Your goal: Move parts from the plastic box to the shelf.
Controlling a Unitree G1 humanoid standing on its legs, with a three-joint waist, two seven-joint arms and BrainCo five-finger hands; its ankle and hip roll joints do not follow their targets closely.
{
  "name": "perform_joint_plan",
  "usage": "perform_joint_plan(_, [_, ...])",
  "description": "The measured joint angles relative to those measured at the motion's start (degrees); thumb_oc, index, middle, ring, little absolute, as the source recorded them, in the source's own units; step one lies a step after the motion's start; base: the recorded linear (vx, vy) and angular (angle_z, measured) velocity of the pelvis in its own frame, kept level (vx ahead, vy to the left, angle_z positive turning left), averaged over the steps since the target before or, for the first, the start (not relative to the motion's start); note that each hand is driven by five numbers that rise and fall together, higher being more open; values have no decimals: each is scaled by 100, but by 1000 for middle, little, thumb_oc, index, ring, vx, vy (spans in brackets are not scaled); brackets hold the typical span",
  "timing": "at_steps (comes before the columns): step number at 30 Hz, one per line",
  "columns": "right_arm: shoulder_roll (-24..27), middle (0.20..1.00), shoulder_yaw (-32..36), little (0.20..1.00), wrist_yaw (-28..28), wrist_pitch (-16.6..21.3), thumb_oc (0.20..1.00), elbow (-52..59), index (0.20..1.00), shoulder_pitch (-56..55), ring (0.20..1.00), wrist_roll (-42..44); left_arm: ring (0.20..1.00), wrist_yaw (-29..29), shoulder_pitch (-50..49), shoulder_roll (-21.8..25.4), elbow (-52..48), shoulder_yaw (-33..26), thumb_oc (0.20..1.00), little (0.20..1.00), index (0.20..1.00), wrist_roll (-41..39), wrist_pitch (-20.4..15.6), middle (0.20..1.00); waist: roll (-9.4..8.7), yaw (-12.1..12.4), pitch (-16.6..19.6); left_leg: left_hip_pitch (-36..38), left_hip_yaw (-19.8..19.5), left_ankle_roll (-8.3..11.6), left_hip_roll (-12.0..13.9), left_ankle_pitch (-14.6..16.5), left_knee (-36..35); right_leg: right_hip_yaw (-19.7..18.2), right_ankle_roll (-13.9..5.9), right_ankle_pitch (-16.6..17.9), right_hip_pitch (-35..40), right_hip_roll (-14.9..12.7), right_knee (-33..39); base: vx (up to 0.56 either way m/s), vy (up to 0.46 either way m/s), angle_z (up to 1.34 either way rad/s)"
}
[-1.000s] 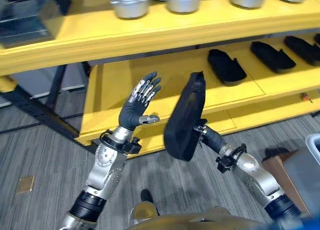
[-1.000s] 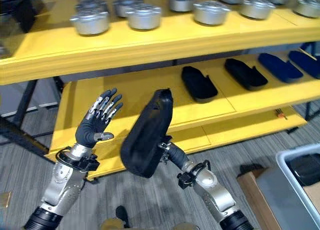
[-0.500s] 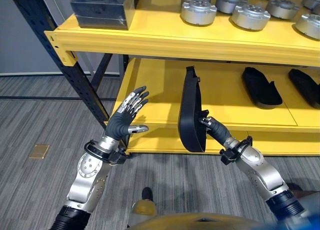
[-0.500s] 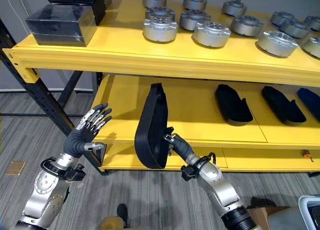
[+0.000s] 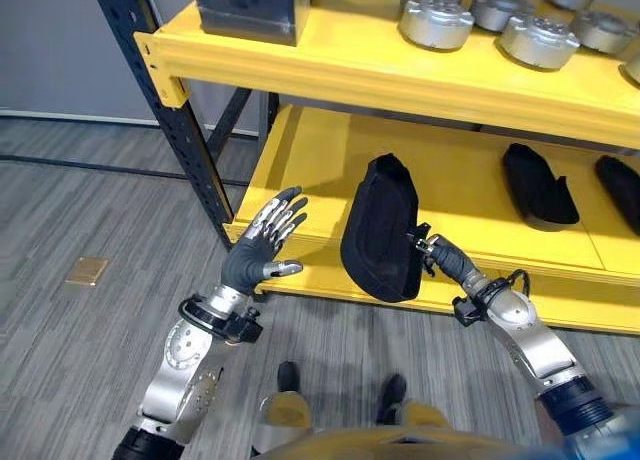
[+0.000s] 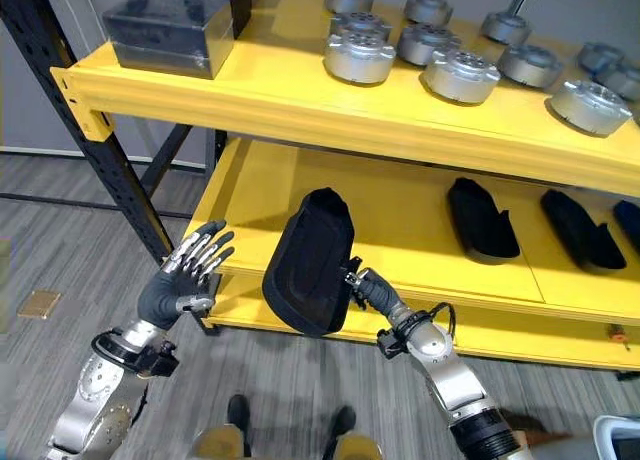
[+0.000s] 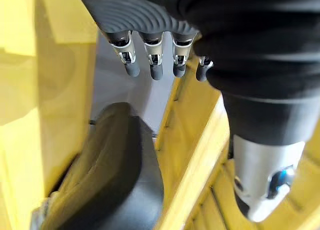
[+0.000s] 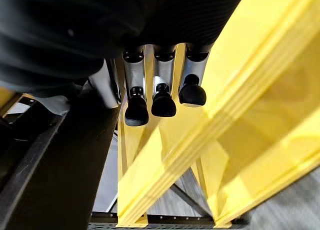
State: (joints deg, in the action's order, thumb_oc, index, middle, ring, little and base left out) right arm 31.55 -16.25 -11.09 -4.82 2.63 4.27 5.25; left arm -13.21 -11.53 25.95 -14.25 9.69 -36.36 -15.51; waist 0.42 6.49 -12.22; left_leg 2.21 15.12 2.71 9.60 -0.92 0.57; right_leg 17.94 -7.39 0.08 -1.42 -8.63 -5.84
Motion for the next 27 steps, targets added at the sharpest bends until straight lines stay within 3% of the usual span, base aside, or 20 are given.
perform_joint_plan(1, [97, 200, -37, 200, -5, 20, 200, 44, 200, -17, 200, -30, 1000, 38, 31, 47, -51, -52, 1000, 1000, 1000, -7, -23, 1000, -62, -73, 69, -22, -47, -7, -29, 28, -44, 28, 65, -137, 79, -71, -273, 62, -59, 0])
perform_joint_plan(2, [129, 200, -38, 200, 2, 73, 200, 20, 200, 5, 200, -53, 1000, 46, 51, 151, -69, -86, 1000, 1000, 1000, -9, -68, 1000, -167, -68, 104, -27, -55, 63, -112, -79, -46, 10, 289, -215, 283, -68, 24, 65, -47, 17])
perform_joint_plan(5, [142, 200, -28, 200, 56, 140, 200, -244, 200, 51, 200, -142, 1000, -78, 44, 48, 24, -66, 1000, 1000, 1000, -54, -48, 1000, 11, -54, 137, 4, -183, 68, 66, -271, -167, 172, 389, -103, 473, 194, 335, 58, -30, 14])
perform_joint_plan(10, [165, 200, -253, 200, 395, 147, 200, -991, 200, 571, 200, -157, 1000, -286, 125, -54, 167, 56, 1000, 1000, 1000, -131, -37, 1000, 49, 91, 136, -37, -318, 135, 26, -316, -145, 327, 392, -118, 618, 220, 498, 29, -24, 16])
perform_joint_plan(14, [125, 200, -221, 200, 542, 144, 200, -1089, 200, 742, 200, -300, 1000, -270, 153, -28, 234, 45, 1000, 1000, 1000, -147, 1, 1000, -20, 239, 50, -57, -325, 142, -68, -310, -154, 342, 363, -128, 617, 134, 497, -7, -3, 8])
perform_joint_plan(27, [94, 200, -232, 200, 722, 120, 200, -1694, 200, 1505, 200, -1171, 1000, -283, 438, 388, 307, -13, 1000, 1000, 1000, -237, 12, 1000, -329, 246, -423, -93, -243, 191, 3, -240, -25, 398, 336, -53, 581, 80, 447, 2, -82, -2])
